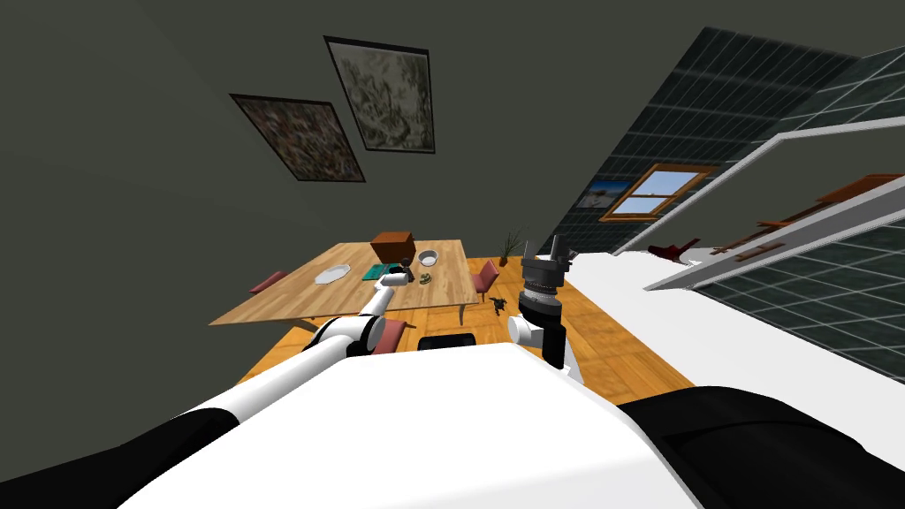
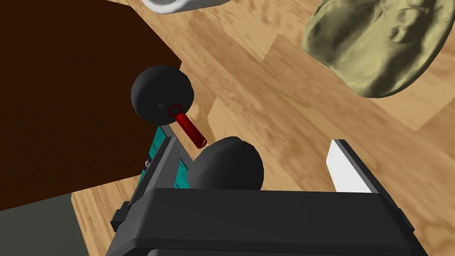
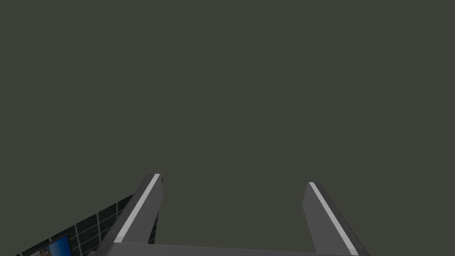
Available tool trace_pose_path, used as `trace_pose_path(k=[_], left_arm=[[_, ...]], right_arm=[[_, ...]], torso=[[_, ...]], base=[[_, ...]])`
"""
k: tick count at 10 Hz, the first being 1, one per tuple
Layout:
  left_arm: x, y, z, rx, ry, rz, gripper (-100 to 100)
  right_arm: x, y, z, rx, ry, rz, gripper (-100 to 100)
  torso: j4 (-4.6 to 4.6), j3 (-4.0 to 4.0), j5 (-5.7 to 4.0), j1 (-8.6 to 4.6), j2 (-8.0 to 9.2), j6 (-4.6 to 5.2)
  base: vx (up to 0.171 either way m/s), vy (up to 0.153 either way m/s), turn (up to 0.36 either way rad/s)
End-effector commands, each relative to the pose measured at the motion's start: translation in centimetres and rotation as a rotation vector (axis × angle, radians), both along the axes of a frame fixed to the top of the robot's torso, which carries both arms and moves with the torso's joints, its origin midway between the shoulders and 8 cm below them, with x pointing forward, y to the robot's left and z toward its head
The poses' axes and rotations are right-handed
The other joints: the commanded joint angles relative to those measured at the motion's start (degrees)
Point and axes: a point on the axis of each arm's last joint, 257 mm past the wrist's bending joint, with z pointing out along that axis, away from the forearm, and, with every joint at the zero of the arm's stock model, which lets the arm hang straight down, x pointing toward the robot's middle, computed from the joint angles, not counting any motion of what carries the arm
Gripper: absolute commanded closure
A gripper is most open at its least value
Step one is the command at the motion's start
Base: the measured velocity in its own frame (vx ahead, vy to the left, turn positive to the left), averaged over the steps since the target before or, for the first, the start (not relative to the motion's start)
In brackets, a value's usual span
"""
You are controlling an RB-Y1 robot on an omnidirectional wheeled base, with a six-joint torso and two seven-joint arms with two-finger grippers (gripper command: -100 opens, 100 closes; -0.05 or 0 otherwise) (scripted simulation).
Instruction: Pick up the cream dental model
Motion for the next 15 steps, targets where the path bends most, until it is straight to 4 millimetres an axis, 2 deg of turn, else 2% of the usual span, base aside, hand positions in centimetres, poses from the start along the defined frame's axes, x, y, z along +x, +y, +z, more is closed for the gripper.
trace_pose_path(k=[1, 7, 15], left_arm=[[-0.7, 0.1, -1.1, -0.009, 0.041, 0.011, -100], [-3.1, -0.3, -4.2, -0.073, 0.219, 0.069, -100], [-5.9, -1.2, -6.2, -0.135, 0.369, 0.120, -100]], right_arm=[[0.0, 0.0, 0.0, 0.000, 0.000, 0.000, 0], [0.0, 0.0, 0.0, 0.000, 0.000, 0.000, 0], [0.0, 0.0, 0.0, 0.000, 0.000, 0.000, 0]], torso=[[0.00, 0.00, 0.00, 0.00, 0.00, 0.00], [-0.01, -0.01, 0.00, -0.01, -0.01, -0.02], [-0.02, -0.03, -0.01, -0.04, -0.05, -0.02]], base=[[0.012, -0.023, -0.037], [0.019, -0.028, -0.054], [0.029, -0.028, -0.044]])
